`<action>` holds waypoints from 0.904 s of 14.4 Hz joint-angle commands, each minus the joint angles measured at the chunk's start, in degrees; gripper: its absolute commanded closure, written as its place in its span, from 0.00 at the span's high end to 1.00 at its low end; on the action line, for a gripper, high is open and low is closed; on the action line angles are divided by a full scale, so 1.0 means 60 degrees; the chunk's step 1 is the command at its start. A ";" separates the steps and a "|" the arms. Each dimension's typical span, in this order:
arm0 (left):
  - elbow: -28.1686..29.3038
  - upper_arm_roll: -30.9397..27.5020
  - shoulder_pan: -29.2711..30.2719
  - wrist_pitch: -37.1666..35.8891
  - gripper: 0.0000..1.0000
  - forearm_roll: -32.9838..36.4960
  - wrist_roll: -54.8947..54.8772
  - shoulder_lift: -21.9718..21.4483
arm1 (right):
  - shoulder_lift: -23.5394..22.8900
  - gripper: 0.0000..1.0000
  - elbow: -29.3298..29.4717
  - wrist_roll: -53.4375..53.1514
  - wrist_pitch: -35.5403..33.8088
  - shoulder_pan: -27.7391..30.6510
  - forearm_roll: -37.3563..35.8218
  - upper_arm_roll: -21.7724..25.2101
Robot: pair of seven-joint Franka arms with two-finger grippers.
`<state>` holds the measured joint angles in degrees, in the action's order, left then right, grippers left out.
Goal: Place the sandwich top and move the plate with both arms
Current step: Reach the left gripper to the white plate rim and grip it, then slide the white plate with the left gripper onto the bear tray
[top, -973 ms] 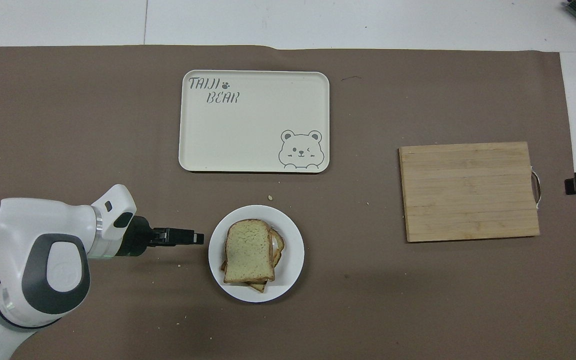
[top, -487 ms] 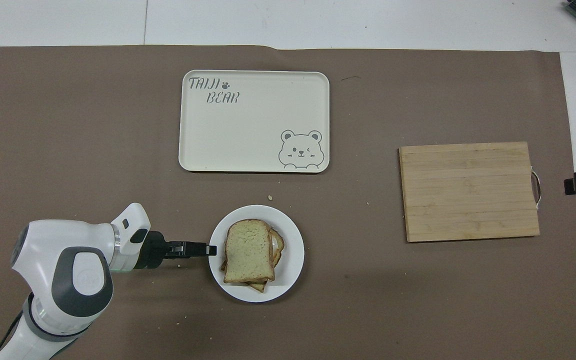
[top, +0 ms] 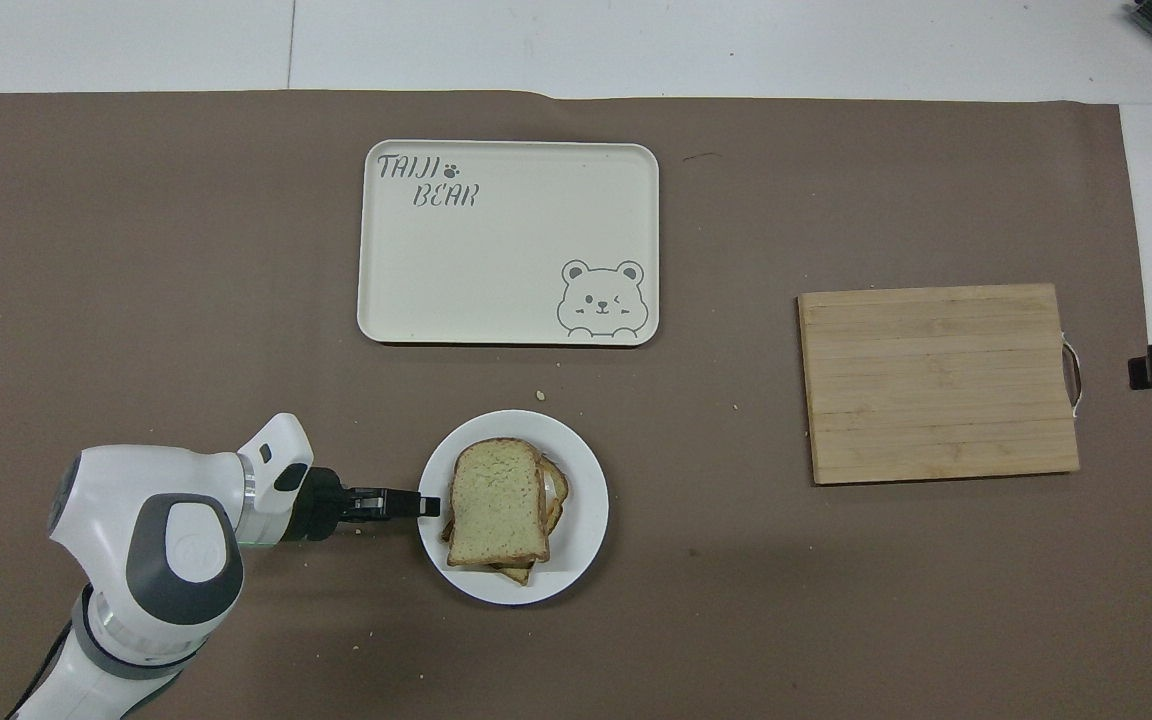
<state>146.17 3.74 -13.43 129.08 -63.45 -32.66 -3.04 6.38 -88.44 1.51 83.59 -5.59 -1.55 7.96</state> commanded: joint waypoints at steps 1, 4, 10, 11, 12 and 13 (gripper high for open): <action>0.0116 -0.0140 -0.0397 0.0342 0.45 -0.0922 -0.0884 0.0491 | 0.0138 1.00 -0.0113 0.0218 -0.0060 0.0097 0.0038 -0.0067; 0.0000 -0.0140 -0.0427 0.0254 0.00 -0.0968 -0.0929 0.0653 | 0.0124 1.00 -0.0113 0.0218 -0.0060 0.0097 0.0038 -0.0067; -0.0600 -0.0140 0.0127 -0.0696 0.00 -0.0968 -0.0929 0.0784 | 0.0138 1.00 -0.0113 0.0218 -0.0060 0.0097 0.0038 -0.0067; -0.0848 -0.0154 0.0332 -0.1177 0.00 -0.0968 -0.0929 0.0843 | 0.0124 1.00 -0.0113 0.0218 -0.0060 0.0097 0.0038 -0.0067; -0.1097 -0.0154 0.0639 -0.1617 0.00 -0.0953 -0.0958 0.1003 | 0.0138 1.00 -0.0113 0.0218 -0.0060 0.0097 0.0038 -0.0067; -0.1317 -0.0154 0.0932 -0.1955 0.00 -0.0924 -0.0944 0.1106 | 0.0138 1.00 -0.0113 0.0218 -0.0060 0.0097 0.0038 -0.0067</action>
<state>142.10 2.95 -11.64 122.44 -68.50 -37.48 1.08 6.38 -88.44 1.51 83.59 -5.59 -1.55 7.96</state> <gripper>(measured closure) 0.925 0.000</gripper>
